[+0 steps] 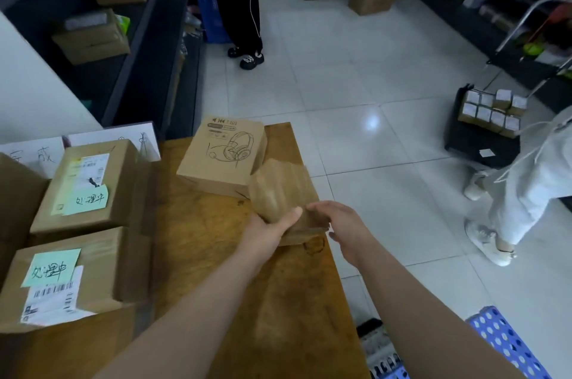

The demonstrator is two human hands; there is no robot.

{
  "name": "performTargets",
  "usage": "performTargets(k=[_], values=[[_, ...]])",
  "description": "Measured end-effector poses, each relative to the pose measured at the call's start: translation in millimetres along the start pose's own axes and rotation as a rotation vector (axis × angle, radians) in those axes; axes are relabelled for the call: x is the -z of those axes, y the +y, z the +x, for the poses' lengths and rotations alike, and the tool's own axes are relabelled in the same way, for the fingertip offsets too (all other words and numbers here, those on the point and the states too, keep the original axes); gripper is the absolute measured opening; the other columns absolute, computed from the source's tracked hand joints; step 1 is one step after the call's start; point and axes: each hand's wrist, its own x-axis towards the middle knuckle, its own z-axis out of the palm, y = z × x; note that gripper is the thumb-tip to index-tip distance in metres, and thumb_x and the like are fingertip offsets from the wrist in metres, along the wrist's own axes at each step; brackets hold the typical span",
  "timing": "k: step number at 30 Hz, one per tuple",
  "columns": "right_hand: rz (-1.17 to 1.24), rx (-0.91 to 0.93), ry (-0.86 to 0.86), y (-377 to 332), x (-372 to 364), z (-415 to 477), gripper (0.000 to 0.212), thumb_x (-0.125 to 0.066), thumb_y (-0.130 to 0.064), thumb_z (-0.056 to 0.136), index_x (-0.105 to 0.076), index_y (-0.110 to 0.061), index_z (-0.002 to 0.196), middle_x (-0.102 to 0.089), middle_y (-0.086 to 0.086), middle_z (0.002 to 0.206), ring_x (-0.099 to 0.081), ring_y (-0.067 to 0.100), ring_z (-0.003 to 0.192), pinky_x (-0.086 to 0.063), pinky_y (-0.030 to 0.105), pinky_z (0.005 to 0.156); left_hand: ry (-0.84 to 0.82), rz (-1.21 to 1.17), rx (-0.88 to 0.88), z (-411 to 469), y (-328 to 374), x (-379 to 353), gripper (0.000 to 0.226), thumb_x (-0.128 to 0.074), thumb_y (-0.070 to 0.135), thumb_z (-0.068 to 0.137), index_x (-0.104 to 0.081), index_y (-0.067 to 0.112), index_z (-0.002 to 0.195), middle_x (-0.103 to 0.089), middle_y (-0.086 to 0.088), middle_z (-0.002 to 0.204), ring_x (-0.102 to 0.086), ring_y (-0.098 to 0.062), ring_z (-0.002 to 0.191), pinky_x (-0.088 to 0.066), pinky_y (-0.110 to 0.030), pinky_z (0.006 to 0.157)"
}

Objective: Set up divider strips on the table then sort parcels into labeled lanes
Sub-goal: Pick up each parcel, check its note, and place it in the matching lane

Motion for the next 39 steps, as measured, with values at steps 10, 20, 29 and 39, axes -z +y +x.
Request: performTargets(k=[10, 20, 29, 39], values=[[0.184, -0.005, -0.144, 0.0, -1.0, -32.7, 0.027, -0.061, -0.025, 0.093, -0.061, -0.019, 0.119, -0.074, 0.002, 0.098, -0.072, 0.013, 0.081, -0.058, 0.03, 0.064, -0.31, -0.692, 0.202, -20.9, -48.1, 33.2, 0.056, -0.049, 0.058, 0.093, -0.056, 0.016, 0.13, -0.069, -0.018, 0.12, -0.065, -0.037, 0.112, -0.049, -0.056, 0.098], [0.148, 0.092, -0.282, -7.1, -28.7, -61.9, 0.029, -0.053, -0.02, 0.097, -0.06, -0.024, 0.125, -0.073, 0.002, 0.111, -0.068, 0.023, 0.106, -0.047, 0.053, 0.099, 0.0, -0.48, -0.061, -37.2, -59.1, 54.7, 0.043, -0.051, 0.033, 0.101, -0.041, 0.053, 0.138, -0.061, 0.003, 0.131, -0.062, -0.017, 0.113, -0.057, -0.043, 0.086], [0.043, 0.183, -0.247, -18.8, -67.0, -75.9, 0.031, -0.064, -0.033, 0.091, -0.058, -0.019, 0.118, -0.076, -0.002, 0.098, -0.073, 0.014, 0.085, -0.058, 0.03, 0.064, 0.115, -0.348, -0.199, -88.3, -43.9, 81.8, 0.126, -0.067, 0.089, 0.04, -0.027, 0.042, 0.151, -0.018, 0.014, 0.147, -0.039, -0.015, 0.125, -0.04, -0.036, 0.103], [-0.033, 0.338, -0.332, -37.6, -165.4, -150.3, 0.026, -0.065, -0.035, 0.09, -0.06, -0.021, 0.111, -0.075, -0.006, 0.098, -0.071, 0.009, 0.09, -0.058, 0.027, 0.065, 0.187, -0.482, -0.305, -161.7, -65.9, 191.0, 0.076, -0.066, 0.068, 0.068, -0.056, 0.029, 0.133, -0.072, 0.003, 0.116, -0.069, -0.019, 0.107, -0.052, -0.045, 0.097]])
